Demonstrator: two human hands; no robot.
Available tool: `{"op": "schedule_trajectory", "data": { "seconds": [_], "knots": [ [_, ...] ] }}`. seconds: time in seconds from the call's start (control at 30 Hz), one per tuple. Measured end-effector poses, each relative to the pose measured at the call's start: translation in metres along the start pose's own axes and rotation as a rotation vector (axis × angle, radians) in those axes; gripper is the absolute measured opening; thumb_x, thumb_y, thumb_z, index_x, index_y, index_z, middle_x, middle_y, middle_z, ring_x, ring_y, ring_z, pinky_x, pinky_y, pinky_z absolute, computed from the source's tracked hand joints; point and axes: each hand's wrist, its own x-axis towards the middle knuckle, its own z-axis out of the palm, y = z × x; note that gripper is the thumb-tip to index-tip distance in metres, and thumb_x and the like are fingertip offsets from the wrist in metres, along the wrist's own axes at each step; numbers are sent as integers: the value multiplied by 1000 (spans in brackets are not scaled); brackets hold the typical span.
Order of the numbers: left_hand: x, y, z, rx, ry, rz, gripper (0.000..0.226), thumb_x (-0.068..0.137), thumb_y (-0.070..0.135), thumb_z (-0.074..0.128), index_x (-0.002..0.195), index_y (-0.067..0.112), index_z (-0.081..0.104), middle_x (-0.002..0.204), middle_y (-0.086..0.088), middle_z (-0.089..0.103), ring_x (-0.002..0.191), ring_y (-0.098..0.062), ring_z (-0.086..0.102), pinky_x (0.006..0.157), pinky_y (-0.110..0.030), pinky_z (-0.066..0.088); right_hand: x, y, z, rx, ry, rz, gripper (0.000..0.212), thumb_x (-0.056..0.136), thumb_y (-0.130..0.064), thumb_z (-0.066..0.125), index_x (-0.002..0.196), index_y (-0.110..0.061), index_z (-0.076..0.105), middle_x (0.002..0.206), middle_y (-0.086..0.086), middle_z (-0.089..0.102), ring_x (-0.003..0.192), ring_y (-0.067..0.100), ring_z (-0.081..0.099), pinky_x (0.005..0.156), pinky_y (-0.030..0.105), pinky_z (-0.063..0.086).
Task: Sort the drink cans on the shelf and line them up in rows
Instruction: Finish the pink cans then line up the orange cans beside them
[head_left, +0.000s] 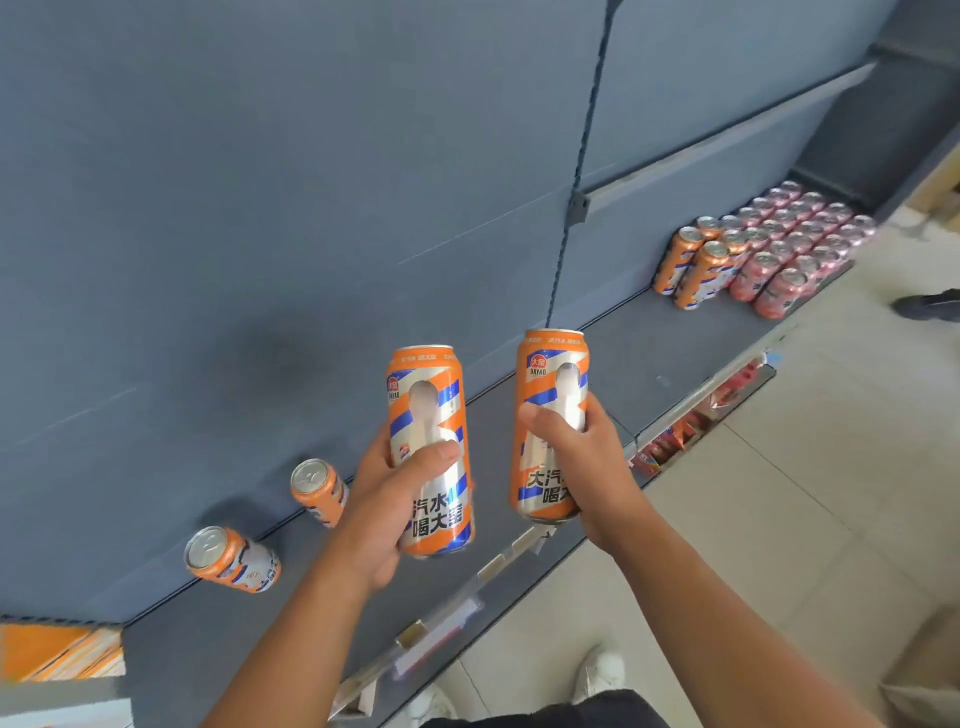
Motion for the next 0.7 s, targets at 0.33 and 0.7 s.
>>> {"op": "schedule_trajectory", "data": {
  "seconds": [0.33, 0.7],
  "knots": [
    [48, -4, 191, 140, -185, 42, 77, 48, 46, 80, 119, 22, 61, 103, -8, 74, 93, -30, 73, 74, -44, 61, 32, -46, -181, 116, 143, -87, 33, 83, -27, 75, 111, -28, 58, 87, -6, 72, 71, 9, 72, 58, 24, 56],
    [107, -10, 346, 163, -402, 23, 67, 46, 37, 78, 109, 22, 63, 89, -4, 74, 77, -21, 73, 58, -32, 57, 66, -64, -313, 195, 398, -87, 34, 82, -24, 77, 111, -24, 60, 94, -1, 73, 77, 14, 73, 59, 23, 55]
  ]
}}
